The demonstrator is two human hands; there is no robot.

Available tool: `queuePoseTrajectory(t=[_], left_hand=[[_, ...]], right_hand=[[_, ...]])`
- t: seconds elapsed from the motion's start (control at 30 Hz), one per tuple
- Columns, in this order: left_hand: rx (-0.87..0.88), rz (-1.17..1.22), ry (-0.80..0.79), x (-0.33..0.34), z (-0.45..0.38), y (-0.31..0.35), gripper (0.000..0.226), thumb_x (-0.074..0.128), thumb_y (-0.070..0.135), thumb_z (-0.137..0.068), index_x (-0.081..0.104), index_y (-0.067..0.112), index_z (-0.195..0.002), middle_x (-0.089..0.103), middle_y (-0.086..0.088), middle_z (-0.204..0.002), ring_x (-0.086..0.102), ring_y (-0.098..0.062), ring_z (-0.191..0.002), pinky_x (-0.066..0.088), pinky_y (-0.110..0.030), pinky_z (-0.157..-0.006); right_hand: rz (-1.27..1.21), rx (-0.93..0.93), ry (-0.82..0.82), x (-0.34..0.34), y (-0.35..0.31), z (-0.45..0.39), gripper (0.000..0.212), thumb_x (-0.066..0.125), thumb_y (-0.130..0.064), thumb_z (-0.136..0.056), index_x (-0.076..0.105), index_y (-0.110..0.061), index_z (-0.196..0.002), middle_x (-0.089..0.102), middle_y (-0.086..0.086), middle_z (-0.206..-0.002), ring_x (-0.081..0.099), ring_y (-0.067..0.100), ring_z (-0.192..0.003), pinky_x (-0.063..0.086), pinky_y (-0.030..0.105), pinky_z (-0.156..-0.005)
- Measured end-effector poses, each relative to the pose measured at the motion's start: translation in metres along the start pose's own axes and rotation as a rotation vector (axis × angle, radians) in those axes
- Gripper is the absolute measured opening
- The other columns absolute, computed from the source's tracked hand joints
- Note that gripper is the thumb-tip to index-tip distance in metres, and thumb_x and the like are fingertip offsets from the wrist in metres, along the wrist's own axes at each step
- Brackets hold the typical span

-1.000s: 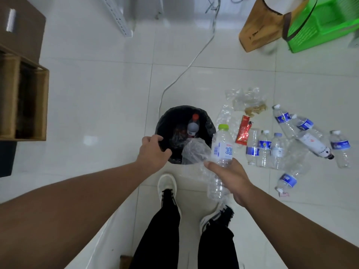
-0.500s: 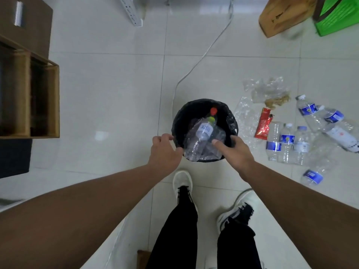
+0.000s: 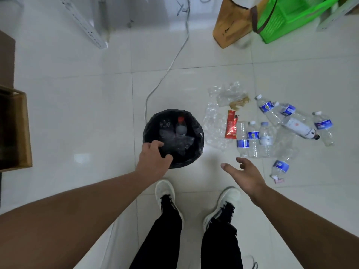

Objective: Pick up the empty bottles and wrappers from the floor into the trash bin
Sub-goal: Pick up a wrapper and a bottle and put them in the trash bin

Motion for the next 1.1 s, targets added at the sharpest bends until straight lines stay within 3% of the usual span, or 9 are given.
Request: queuePoseTrajectory(t=[0.2, 0.33, 0.53, 0.67, 0.8, 0.93, 1.0, 1.1], left_hand=[[0.054, -0.089, -0.07, 0.046, 0.018, 0.058, 0.06, 0.07, 0.038, -0.093, 0.05, 0.028, -0.149, 0.034, -0.002, -0.153, 0.054, -0.025, -0.126, 0.051, -0.04, -0.104], [0.123, -0.125, -0.093, 0.081, 0.029, 0.105, 0.062, 0.071, 0.041, -0.092, 0.051, 0.03, -0.149, 0.035, 0.001, -0.152, 0.054, -0.02, -0.122, 0.045, -0.032, -0.094], [0.168, -0.256, -0.119, 0.142, 0.046, 0.168, 0.066, 0.073, 0.039, -0.09, 0.051, 0.027, -0.151, 0.036, -0.006, -0.154, 0.049, -0.025, -0.134, 0.039, -0.032, -0.109], [0.175, -0.312, -0.158, 0.187, 0.064, 0.202, 0.065, 0.071, 0.046, -0.09, 0.048, 0.032, -0.149, 0.032, -0.003, -0.156, 0.048, -0.029, -0.138, 0.044, -0.036, -0.108], [0.201, -0.336, -0.181, 0.228, 0.08, 0.237, 0.069, 0.073, 0.05, -0.087, 0.047, 0.034, -0.149, 0.035, -0.002, -0.153, 0.056, -0.029, -0.131, 0.052, -0.044, -0.107], [0.225, -0.34, -0.178, 0.268, 0.09, 0.268, 0.072, 0.076, 0.049, -0.085, 0.048, 0.032, -0.149, 0.039, -0.002, -0.152, 0.056, -0.029, -0.131, 0.049, -0.033, -0.099], [0.231, -0.346, -0.193, 0.285, 0.095, 0.281, 0.073, 0.077, 0.048, -0.085, 0.047, 0.033, -0.15, 0.038, -0.001, -0.151, 0.055, -0.028, -0.133, 0.046, -0.031, -0.094], [0.235, -0.339, -0.23, 0.3, 0.1, 0.292, 0.077, 0.078, 0.048, -0.084, 0.045, 0.033, -0.152, 0.036, 0.0, -0.151, 0.054, -0.028, -0.133, 0.052, -0.04, -0.102]], right_hand=[[-0.12, 0.031, 0.049, -0.063, 0.044, 0.017, 0.09, 0.085, -0.058, -0.086, 0.049, -0.026, -0.162, 0.049, 0.009, -0.165, 0.052, 0.026, -0.147, 0.042, 0.038, -0.107], [-0.193, 0.073, 0.08, -0.103, 0.084, 0.022, 0.09, 0.088, -0.054, -0.084, 0.052, -0.023, -0.16, 0.05, 0.011, -0.164, 0.052, 0.026, -0.148, 0.044, 0.04, -0.114], [-0.276, 0.093, 0.09, -0.161, 0.142, 0.026, 0.092, 0.09, -0.054, -0.082, 0.052, -0.024, -0.16, 0.051, 0.01, -0.163, 0.054, 0.023, -0.146, 0.043, 0.034, -0.103], [-0.32, 0.106, 0.098, -0.205, 0.173, 0.03, 0.098, 0.092, -0.055, -0.079, 0.05, -0.025, -0.161, 0.049, 0.01, -0.164, 0.051, 0.025, -0.149, 0.045, 0.041, -0.114], [-0.346, 0.114, 0.121, -0.249, 0.201, 0.033, 0.098, 0.092, -0.056, -0.079, 0.05, -0.024, -0.162, 0.049, 0.009, -0.165, 0.052, 0.025, -0.147, 0.045, 0.037, -0.108], [-0.385, 0.139, 0.157, -0.283, 0.226, 0.037, 0.098, 0.091, -0.055, -0.08, 0.048, -0.025, -0.162, 0.048, 0.009, -0.165, 0.052, 0.026, -0.147, 0.043, 0.035, -0.102], [-0.378, 0.143, 0.164, -0.294, 0.236, 0.037, 0.098, 0.091, -0.055, -0.081, 0.047, -0.025, -0.163, 0.048, 0.01, -0.165, 0.052, 0.026, -0.146, 0.044, 0.035, -0.102], [-0.371, 0.17, 0.169, -0.303, 0.246, 0.038, 0.098, 0.09, -0.055, -0.082, 0.046, -0.024, -0.164, 0.047, 0.011, -0.165, 0.052, 0.027, -0.147, 0.046, 0.04, -0.11]])
Point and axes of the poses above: each hand's wrist, its own z-axis away from the middle knuckle, its own x-axis out of the palm, y = z × x, the point moved 9 cm from there along -z, towards the middle knuckle
